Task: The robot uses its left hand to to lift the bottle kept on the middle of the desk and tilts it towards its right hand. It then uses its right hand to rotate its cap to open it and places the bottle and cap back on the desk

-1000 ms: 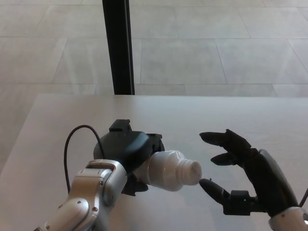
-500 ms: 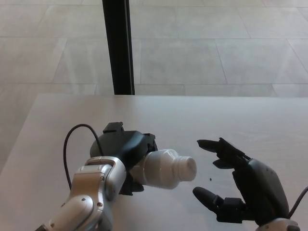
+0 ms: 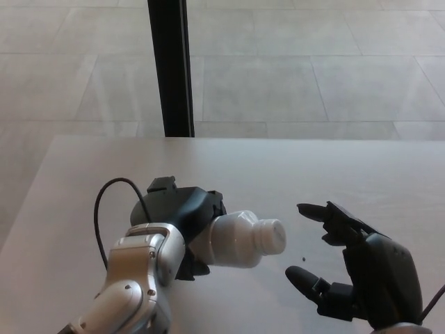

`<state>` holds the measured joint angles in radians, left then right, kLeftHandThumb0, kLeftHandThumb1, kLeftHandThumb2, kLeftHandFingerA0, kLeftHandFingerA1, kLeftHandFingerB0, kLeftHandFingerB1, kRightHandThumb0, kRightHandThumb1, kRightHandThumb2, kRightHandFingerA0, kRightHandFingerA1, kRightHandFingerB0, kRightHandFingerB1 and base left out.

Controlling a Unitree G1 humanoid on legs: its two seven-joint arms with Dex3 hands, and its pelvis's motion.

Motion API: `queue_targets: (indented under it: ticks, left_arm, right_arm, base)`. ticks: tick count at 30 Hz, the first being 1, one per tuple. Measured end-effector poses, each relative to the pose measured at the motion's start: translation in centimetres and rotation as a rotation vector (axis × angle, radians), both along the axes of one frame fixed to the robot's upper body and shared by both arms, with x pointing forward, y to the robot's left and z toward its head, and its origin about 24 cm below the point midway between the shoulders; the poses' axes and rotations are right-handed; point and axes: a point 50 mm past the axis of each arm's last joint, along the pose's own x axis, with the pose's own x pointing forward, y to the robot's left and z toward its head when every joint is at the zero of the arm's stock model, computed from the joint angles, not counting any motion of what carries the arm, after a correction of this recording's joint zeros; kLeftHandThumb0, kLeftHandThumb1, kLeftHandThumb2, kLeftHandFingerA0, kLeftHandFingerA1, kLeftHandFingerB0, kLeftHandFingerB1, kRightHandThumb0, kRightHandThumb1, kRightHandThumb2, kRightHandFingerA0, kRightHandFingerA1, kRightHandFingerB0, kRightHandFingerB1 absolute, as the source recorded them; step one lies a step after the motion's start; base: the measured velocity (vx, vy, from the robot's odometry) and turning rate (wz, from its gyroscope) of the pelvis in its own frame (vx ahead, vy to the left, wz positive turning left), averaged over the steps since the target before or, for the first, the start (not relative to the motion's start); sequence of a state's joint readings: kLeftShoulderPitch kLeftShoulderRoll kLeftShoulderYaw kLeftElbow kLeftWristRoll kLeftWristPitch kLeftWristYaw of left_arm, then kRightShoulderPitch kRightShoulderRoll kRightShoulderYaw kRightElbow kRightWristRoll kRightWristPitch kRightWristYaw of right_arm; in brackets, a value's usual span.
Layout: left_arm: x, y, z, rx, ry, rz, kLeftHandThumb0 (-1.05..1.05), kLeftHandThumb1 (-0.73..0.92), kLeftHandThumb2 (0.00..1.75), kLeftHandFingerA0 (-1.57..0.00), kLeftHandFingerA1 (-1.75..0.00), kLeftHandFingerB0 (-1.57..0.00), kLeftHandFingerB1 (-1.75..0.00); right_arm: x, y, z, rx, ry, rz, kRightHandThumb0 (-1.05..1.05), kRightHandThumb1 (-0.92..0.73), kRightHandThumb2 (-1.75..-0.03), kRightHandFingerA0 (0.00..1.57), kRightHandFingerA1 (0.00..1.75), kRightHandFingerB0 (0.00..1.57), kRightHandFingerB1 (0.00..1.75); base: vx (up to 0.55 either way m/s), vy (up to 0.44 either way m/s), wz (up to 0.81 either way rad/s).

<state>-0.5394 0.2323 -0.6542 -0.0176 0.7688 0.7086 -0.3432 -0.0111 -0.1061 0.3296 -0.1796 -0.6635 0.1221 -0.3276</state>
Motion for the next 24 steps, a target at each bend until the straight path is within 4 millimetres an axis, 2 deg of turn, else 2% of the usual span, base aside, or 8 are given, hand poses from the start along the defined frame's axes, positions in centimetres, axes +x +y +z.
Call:
queue_targets:
  ticks: [4, 9, 10, 12, 14, 17, 21, 24]
  left_arm:
    - [-0.04, -0.19, -0.03, -0.004, 0.008, -0.003, -0.28, 0.65, 0.65, -0.77, -1.48, -0.77, -0.78]
    - [-0.08, -0.39, -0.06, -0.008, 0.014, -0.007, -0.33, 0.69, 0.61, -0.78, -1.31, -0.77, -0.67]
    - [-0.1, -0.45, -0.07, -0.009, 0.015, -0.008, -0.29, 0.66, 0.65, -0.77, -1.52, -0.79, -0.88]
    - [-0.13, -0.59, -0.08, -0.015, 0.017, -0.01, -0.29, 0.65, 0.65, -0.78, -1.47, -0.78, -0.81]
    - [-0.19, -0.73, -0.15, -0.022, 0.02, -0.012, -0.34, 0.69, 0.6, -0.76, -1.55, -0.73, -1.11]
    - [-0.23, -0.71, -0.2, -0.02, 0.019, -0.011, -0.35, 0.74, 0.62, -0.77, -1.43, -0.74, -1.03]
    - [-0.26, -0.71, -0.26, -0.018, 0.02, -0.01, -0.32, 0.72, 0.62, -0.77, -1.51, -0.74, -1.04]
    - [-0.33, -0.75, -0.39, -0.02, 0.024, -0.01, -0.29, 0.7, 0.62, -0.74, -1.44, -0.76, -0.86]
  right_arm:
    - [0.0, 0.08, -0.09, -0.003, 0.001, -0.001, -0.67, -0.59, -0.58, 0.57, 0.85, 0.44, 0.45]
    - [-0.03, 0.34, -0.27, 0.0, 0.007, 0.006, -0.68, -0.58, -0.58, 0.54, 0.86, 0.42, 0.46]
    - [-0.04, 0.37, -0.27, 0.001, 0.008, 0.007, -0.68, -0.58, -0.58, 0.55, 0.85, 0.42, 0.45]
    - [-0.04, 0.41, -0.29, 0.001, 0.008, 0.009, -0.67, -0.58, -0.58, 0.56, 0.86, 0.43, 0.45]
    - [-0.05, 0.44, -0.31, 0.001, 0.008, 0.011, -0.66, -0.6, -0.58, 0.57, 0.84, 0.44, 0.44]
    - [-0.05, 0.46, -0.34, 0.0, 0.008, 0.012, -0.66, -0.61, -0.58, 0.59, 0.86, 0.44, 0.46]
    - [-0.04, 0.5, -0.32, 0.002, 0.007, 0.013, -0.63, -0.63, -0.59, 0.6, 0.86, 0.43, 0.45]
    - [-0.04, 0.51, -0.33, 0.001, 0.007, 0.016, -0.61, -0.64, -0.6, 0.65, 0.89, 0.44, 0.44]
  base:
    - [0.0, 0.0, 0.0]
    - [0.0, 0.0, 0.0]
    - [0.0, 0.0, 0.0]
    - [0.0, 0.0, 0.0]
    - [0.0, 0.0, 0.0]
    - [0.0, 0.0, 0.0]
    - [0.0, 0.0, 0.0]
    - [0.0, 0.0, 0.0]
